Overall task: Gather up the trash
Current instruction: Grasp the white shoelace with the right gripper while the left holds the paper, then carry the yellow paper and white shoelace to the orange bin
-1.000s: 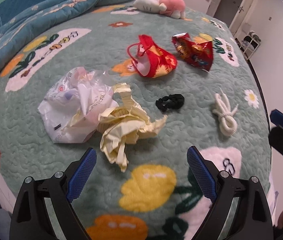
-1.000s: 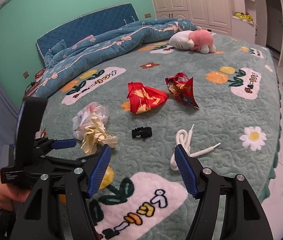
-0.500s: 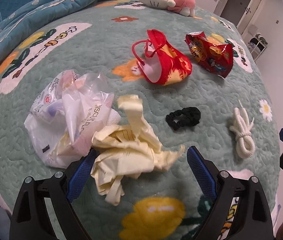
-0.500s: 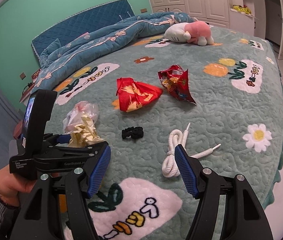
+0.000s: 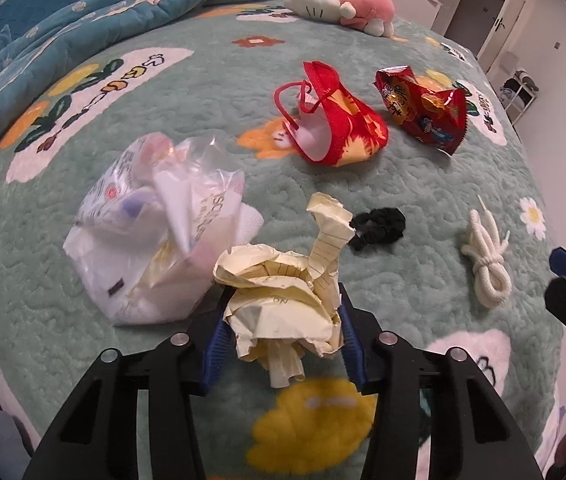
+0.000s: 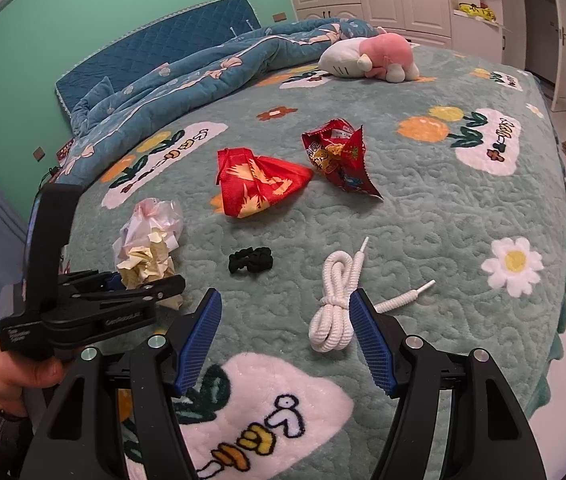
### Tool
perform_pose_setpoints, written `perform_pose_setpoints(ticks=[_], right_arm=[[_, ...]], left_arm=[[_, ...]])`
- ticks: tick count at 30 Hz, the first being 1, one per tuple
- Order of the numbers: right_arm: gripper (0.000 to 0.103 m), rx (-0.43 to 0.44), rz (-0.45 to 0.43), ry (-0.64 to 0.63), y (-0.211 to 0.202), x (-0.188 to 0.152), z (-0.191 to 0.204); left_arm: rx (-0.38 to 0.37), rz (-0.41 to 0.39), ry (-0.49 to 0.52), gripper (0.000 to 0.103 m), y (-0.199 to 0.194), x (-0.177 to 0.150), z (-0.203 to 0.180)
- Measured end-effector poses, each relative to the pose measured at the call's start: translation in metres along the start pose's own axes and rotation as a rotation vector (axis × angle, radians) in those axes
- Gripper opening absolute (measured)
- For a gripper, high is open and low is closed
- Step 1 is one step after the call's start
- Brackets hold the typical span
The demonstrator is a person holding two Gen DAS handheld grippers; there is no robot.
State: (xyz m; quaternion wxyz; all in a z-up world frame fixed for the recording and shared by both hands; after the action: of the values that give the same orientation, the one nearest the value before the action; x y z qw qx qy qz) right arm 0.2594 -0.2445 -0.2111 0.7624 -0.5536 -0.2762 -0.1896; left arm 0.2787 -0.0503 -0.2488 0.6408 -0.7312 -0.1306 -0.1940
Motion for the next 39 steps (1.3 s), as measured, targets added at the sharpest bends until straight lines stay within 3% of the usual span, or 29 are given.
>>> perform_pose_setpoints(ticks=[9, 22, 23, 26, 27, 33, 39], right_arm=[[0.067, -0.024, -0.003, 0.006, -0.003, -0.007, -0.005], [0.066, -0.088, 0.066, -0.006, 0.037, -0.014, -0.033], [0.064, -0.086, 0.079, -0.007, 0.043, -0.016, -0.034], [0.038, -0.047, 0.127, 0.023, 0.06, -0.023, -0.036], [0.034, -0.043, 0.142, 0.026, 0.064, -0.026, -0.037], [0.03, -0.045, 0.117, 0.016, 0.058, -0.026, -0.037], [0.03, -0.039, 0.059, -0.029, 0.028, -0.02, -0.021]], left_arm=[[-0.022, -0.015, 0.028, 0.047, -0.023, -0.008, -0.011], [-0.075, 0.018, 0.087, 0.047, -0.001, -0.002, -0.04], [-0.079, 0.025, 0.085, 0.047, 0.002, -0.002, -0.04], [-0.079, 0.037, 0.085, 0.047, 0.007, -0.003, -0.04], [-0.081, 0.042, 0.083, 0.047, 0.008, -0.004, -0.04], [-0.081, 0.042, 0.087, 0.047, 0.008, -0.004, -0.04], [-0.079, 0.017, 0.095, 0.047, -0.009, -0.006, -0.045]])
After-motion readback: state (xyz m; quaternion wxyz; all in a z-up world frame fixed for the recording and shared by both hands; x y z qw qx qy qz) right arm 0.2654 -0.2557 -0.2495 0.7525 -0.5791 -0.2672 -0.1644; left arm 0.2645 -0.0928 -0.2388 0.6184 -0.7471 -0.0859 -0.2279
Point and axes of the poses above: each gripper's, at about its wrist camera, not at the fingertips, and y roughly the way its jaws point, z to its left, x to its top, the point moved 7 cm from there along y, roughly the way its jaws point, and after that the axes turned 2 degrees about -z, right-handed, at the moved point
